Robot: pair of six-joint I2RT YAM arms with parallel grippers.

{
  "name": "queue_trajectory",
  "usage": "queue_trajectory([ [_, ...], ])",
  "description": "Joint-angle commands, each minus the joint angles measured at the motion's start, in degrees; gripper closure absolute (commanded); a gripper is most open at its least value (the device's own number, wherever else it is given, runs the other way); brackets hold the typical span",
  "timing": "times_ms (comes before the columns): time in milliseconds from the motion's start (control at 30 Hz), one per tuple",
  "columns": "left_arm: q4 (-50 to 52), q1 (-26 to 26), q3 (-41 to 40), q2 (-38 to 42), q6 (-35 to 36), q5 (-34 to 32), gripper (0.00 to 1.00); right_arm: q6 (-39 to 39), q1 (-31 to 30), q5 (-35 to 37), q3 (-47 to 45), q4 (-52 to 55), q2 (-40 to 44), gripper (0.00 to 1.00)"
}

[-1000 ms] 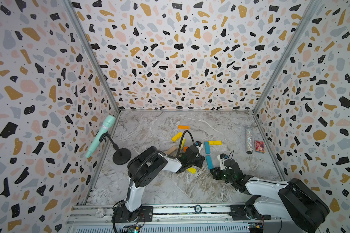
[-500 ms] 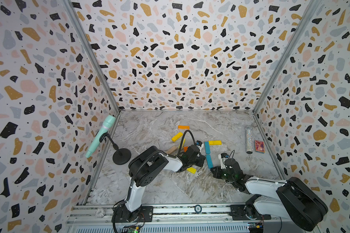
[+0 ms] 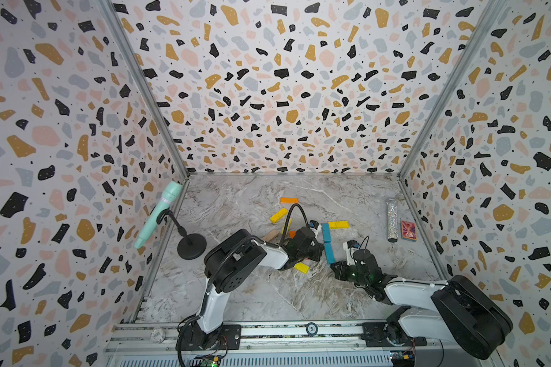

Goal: Assemble the number 6 with building blocks
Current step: Assemble the building block at the center of the board.

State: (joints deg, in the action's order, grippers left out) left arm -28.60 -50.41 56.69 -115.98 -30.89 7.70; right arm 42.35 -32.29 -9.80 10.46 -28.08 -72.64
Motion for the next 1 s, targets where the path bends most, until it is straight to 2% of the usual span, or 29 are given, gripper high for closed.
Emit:
queue_trajectory([
  [0, 2.47, 0.31, -0.25, -3.17, -0.39, 0.32, 1.00, -0.69, 0.20, 1.16, -0.30, 6.87, 0.04, 0.92],
  [533, 1.16, 0.35, -0.70, -2.78, -0.44, 0.38, 1.00, -0.69, 0.51, 0.66, -0.35, 5.87, -0.50, 0.92],
  [967, 1.60, 1.33, -5.16, 1.63, -1.35, -1.23, 1.00, -0.84, 0.51, -0.07, -0.27, 5.14, -0.30, 0.92],
])
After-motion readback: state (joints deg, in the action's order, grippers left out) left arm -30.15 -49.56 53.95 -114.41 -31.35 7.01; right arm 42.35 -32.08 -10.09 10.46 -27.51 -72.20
